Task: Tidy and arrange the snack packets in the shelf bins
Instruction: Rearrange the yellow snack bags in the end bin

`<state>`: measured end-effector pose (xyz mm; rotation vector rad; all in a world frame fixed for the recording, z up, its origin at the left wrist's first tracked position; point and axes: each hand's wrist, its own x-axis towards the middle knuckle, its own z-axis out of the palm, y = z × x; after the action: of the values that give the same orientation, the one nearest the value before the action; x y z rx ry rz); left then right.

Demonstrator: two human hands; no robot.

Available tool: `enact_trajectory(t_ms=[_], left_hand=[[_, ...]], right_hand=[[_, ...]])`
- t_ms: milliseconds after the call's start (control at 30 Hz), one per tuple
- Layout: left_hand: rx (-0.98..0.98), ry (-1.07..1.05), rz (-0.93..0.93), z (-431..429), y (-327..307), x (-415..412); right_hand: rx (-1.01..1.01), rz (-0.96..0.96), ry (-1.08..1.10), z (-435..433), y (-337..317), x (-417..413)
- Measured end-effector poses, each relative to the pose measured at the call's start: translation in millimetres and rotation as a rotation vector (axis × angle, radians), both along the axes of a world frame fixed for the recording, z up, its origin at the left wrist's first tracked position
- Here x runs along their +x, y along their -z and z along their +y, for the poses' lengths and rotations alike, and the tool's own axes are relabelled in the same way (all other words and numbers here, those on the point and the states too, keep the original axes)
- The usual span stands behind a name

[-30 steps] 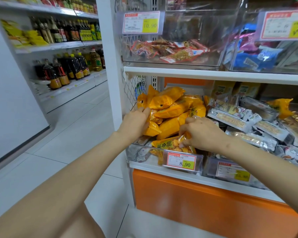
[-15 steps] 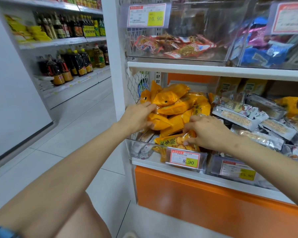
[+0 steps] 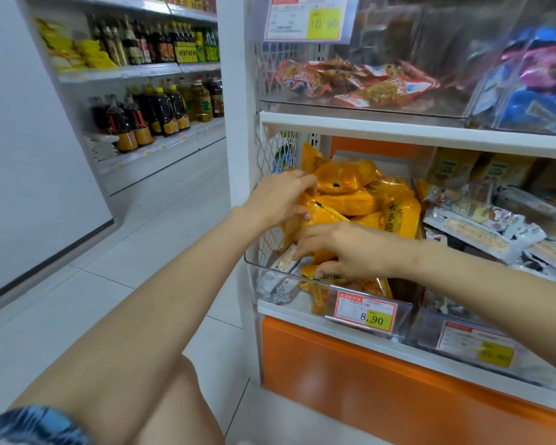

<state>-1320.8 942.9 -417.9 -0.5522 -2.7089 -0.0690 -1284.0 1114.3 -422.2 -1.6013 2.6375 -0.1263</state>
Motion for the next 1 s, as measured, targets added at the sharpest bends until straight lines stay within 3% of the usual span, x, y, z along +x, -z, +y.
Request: enact_trajectory(t_ms=[167, 433, 700, 800, 1000], left_hand=[[-0.015, -0.036, 0.003, 0.4, 0.4, -0.1], [-0.029, -0.046, 0.008, 0.3, 2.2, -2.5], [-0.011, -0.052, 0.002, 0.5, 1.9, -1.6], [-0.003, -0.06, 0.002, 0.9, 2.6, -1.6], [0.062, -0.081, -0.005, 2.5, 2.9, -3.4]], right_hand=[[0.04, -0.08, -0.042, -43.8, 26.3, -29.6], [0.228, 0.018, -0.087, -62.3, 81.5, -62.9], [0.443, 0.353, -0.188, -72.7, 71.2, -52.1], [0.417, 0.336, -0.207, -67.0, 64.5, -47.7], [0.171, 0.091, -0.078, -53.9, 62.5, -53.2]])
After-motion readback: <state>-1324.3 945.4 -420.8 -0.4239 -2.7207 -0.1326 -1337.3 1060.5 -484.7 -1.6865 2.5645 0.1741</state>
